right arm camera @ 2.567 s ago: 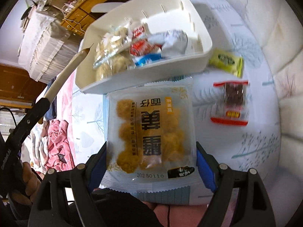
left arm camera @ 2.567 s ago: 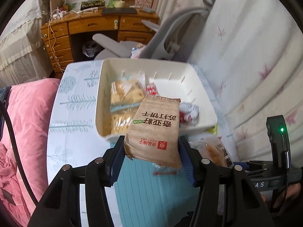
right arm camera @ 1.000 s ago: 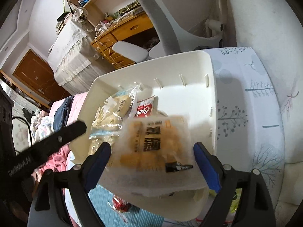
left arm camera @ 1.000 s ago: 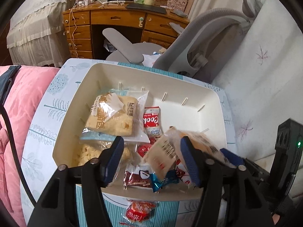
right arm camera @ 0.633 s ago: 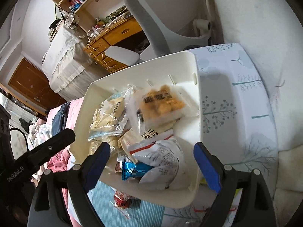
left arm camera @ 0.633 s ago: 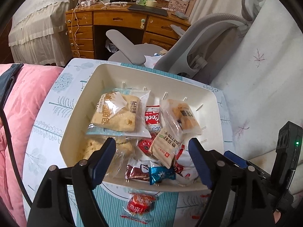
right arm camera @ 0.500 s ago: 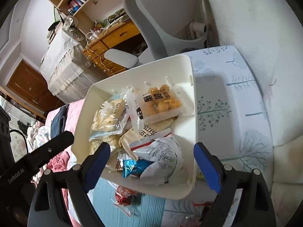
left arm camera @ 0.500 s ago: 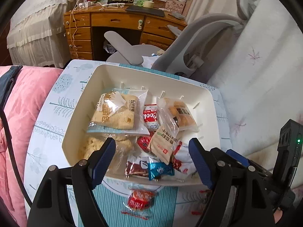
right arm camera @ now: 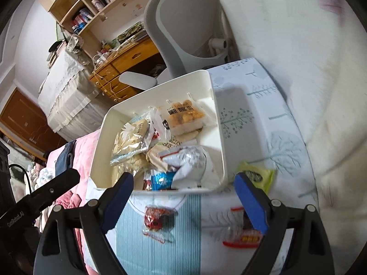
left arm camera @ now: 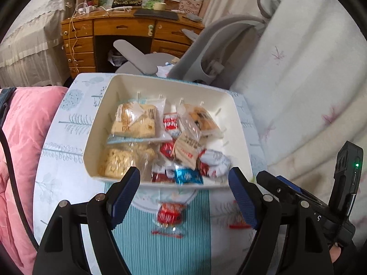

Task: Organize snacks
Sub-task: 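Withdraw both tools and move them toward the red packet and jerky pack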

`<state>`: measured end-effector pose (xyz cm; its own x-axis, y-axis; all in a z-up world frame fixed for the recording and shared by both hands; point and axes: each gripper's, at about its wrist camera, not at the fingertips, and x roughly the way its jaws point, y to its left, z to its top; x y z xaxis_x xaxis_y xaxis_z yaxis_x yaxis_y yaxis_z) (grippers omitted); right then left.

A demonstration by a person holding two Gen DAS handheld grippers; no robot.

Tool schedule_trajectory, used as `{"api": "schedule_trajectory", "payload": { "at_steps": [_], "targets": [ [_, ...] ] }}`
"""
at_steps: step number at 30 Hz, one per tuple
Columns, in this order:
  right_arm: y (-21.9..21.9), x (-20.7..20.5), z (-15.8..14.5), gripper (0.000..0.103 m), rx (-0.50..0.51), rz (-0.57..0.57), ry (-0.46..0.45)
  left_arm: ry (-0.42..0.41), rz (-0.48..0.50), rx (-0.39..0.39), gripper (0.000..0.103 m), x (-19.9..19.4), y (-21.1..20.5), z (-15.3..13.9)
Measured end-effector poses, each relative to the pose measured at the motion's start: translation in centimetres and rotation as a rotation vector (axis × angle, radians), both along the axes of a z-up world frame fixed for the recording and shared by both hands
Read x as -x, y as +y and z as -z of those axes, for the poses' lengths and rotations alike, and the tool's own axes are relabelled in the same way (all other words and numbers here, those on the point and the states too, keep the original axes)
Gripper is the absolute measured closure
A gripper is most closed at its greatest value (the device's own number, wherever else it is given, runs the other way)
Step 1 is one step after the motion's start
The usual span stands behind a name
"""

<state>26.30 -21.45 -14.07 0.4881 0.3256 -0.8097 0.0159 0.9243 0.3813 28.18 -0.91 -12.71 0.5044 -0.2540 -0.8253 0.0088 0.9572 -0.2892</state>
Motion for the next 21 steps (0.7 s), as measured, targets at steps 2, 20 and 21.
{"api": "schedule_trajectory", "payload": {
  "at_steps": [2,20,21],
  "targets": [
    [0.2,1.1,-0.1,0.013,0.011,0.022,0.003,0.008,0.019,0.009,0.025,1.0,0.4,-0.1],
    [1.7,9.9,1.2,0.013,0.120,0.215,0.069,0.070,0.131,-0.039,0.023,6.2,1.1,1.8],
    [1.6,10.4,1.3,0.013,0.127,0.230,0.075,0.073,0.137,-0.037,0.023,6.3,1.0,2.0]
  ]
}}
